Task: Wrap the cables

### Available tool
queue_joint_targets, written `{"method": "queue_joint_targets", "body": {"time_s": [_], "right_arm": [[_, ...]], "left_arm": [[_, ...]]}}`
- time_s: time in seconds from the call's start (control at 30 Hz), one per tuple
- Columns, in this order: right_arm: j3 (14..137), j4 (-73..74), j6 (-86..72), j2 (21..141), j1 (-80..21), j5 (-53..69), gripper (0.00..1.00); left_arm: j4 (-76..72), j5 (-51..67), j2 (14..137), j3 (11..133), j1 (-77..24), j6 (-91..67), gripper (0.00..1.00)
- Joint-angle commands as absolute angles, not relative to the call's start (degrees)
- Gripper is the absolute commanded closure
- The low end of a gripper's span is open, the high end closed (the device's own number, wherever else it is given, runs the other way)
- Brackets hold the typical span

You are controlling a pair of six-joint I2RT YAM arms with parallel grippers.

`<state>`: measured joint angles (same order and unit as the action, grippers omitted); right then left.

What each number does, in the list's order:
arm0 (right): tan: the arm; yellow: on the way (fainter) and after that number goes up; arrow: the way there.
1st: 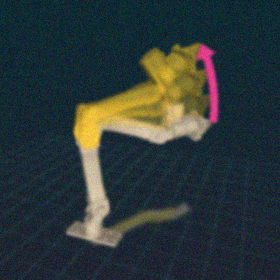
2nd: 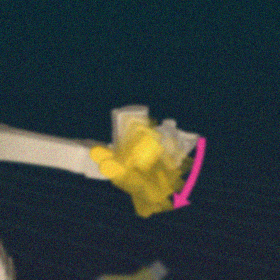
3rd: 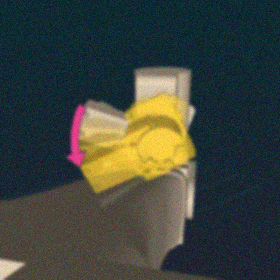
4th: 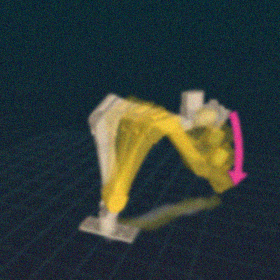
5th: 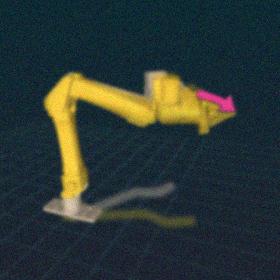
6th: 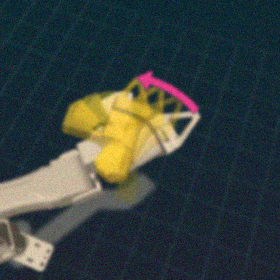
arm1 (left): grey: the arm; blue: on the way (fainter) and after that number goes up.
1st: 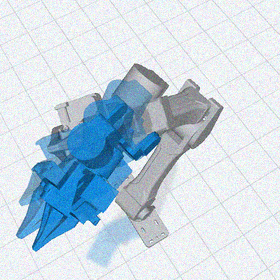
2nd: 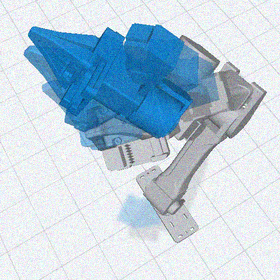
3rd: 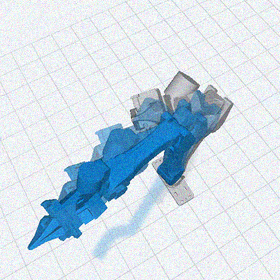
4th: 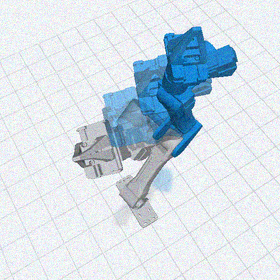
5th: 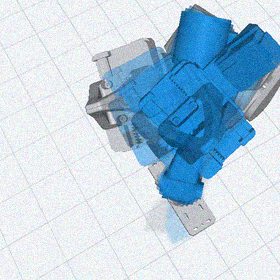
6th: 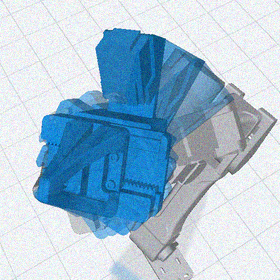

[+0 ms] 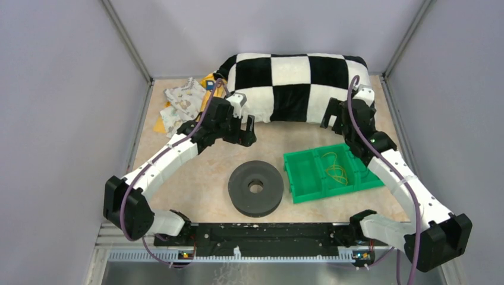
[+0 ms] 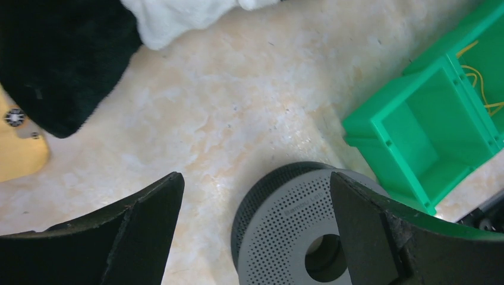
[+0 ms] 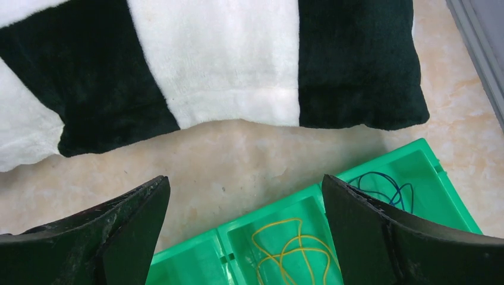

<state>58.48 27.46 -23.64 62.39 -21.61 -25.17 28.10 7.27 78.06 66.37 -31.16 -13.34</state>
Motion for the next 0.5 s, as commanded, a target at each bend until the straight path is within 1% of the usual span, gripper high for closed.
{"method": "queue_joint_targets", "body": {"time_s": [0.0,0.3,0.4,0.47], "right_arm": [[56.72,24.46,-23.67,58.87,-21.77,-23.91,0.01],[53.89,23.02,-23.07,56.50,-21.80,-23.36,0.01],[53.04,22.09,-22.73,55.40,-21.79,-22.63,0.01],[52.87,22.06,-22.77,54.64,-21.80,-21.84,0.01]], "left_arm": [[24.56,12.80,77.58,68.43,-31.11,-14.39,0.02],[18.73,14.49,73.41,64.46,-31.09,-15.38,0.01],[23.53,12.73,72.53,65.91,-31.11,-18.02,0.02],[25.05,11.49,69.54,63.62,-31.11,-19.85,0.01]]}}
